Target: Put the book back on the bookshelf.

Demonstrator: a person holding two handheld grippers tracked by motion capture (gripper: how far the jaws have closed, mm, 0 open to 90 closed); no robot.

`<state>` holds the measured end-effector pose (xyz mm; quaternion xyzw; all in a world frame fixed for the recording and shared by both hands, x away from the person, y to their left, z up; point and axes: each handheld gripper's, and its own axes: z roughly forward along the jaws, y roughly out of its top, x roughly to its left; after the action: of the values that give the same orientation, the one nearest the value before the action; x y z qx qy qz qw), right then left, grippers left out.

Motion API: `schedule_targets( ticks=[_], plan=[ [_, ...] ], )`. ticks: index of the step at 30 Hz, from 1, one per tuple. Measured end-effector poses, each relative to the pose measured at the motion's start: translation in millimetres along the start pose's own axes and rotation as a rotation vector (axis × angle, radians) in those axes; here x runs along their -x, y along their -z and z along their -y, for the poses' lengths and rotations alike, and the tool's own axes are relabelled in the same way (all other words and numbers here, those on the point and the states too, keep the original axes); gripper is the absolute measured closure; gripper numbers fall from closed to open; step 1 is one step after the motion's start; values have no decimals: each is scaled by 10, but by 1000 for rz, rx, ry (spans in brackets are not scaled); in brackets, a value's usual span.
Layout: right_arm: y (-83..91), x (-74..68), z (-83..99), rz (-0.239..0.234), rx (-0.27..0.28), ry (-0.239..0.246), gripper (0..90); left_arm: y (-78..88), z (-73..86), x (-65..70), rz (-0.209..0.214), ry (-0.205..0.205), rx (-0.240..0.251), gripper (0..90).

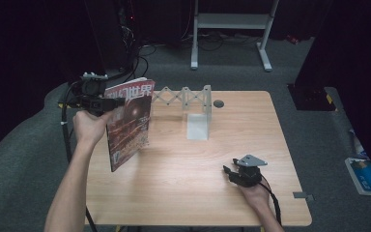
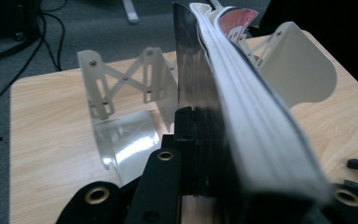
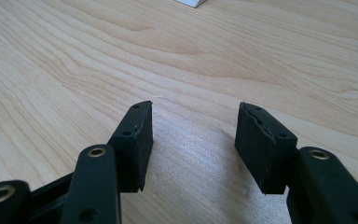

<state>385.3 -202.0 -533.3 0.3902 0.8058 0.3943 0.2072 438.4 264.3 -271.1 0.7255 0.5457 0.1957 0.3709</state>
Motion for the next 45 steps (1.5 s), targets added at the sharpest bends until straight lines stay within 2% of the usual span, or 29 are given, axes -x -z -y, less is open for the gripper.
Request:
schedule_targets(
  ticks=[7,10,19,29,35,45],
  plan=[
    [-1,0,0,0,0,0,465,9,11,-69,-66,4,42,833],
    [-1,0,0,0,0,0,465,-13,9,-90,-82,8,50,833],
    [-1,0,0,0,0,0,464,-140,-8,-120,-106,20,66,833],
    [-1,0,0,-1,0,-3,463,-330,-27,-134,-131,45,105,833],
    [-1,0,0,0,0,-4,463,-424,-46,-125,-149,39,108,834],
    [-2,2,0,0,0,-3,462,-607,-81,-146,-163,73,133,835]
  ],
)
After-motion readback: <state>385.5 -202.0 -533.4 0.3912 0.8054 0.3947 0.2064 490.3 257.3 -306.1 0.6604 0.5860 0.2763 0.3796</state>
